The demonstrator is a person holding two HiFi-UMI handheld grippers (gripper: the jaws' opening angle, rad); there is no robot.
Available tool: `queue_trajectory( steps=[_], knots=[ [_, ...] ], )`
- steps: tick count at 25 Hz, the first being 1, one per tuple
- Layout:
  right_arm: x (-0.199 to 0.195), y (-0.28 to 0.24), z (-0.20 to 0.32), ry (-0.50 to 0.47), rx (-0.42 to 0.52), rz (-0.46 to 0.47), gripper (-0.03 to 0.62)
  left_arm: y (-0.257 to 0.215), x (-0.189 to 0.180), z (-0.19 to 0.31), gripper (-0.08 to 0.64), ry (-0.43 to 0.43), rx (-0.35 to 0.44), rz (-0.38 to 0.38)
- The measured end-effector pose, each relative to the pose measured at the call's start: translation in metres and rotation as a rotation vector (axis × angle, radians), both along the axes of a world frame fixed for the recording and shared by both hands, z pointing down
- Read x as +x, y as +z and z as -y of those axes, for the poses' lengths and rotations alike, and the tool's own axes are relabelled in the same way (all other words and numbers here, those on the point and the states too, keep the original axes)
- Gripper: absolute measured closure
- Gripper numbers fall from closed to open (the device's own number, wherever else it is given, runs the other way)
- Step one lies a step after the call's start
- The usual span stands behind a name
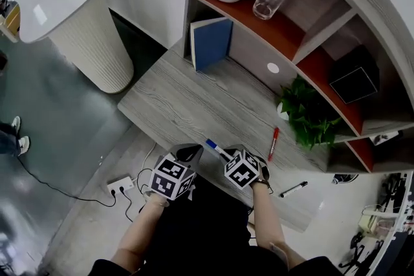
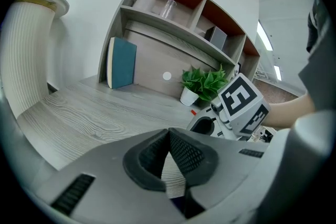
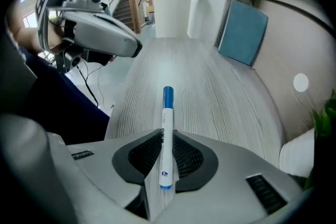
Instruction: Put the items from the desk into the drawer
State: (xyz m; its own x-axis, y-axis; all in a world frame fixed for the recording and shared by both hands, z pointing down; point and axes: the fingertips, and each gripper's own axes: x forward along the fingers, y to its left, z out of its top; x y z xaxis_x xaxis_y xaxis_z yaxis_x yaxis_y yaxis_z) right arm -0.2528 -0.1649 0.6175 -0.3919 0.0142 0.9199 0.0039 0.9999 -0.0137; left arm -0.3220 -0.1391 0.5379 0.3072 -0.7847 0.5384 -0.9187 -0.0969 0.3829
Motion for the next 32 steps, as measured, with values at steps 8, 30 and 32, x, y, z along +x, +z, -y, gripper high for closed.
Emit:
queue_trajectory(
  steps=[8, 30, 32],
  knots=[
    [-0.012, -0.031, -0.013, 0.194, -0.010, 0.148, 0.499, -0.019, 0.004, -0.021, 0.535, 0.039, 0.040, 0.014],
    [0.087, -0.077, -0.092, 0.743, -0.018, 0.425, 0.499, -0.023, 0.117, -0.088, 0.535, 0.414, 0.063, 0.030],
    [0.107, -0.076, -0.095, 0.785, -0.006, 0.420, 0.500, -0.025, 0.133, -0.087, 0.535, 0.449, 0.070, 0.031]
  ],
)
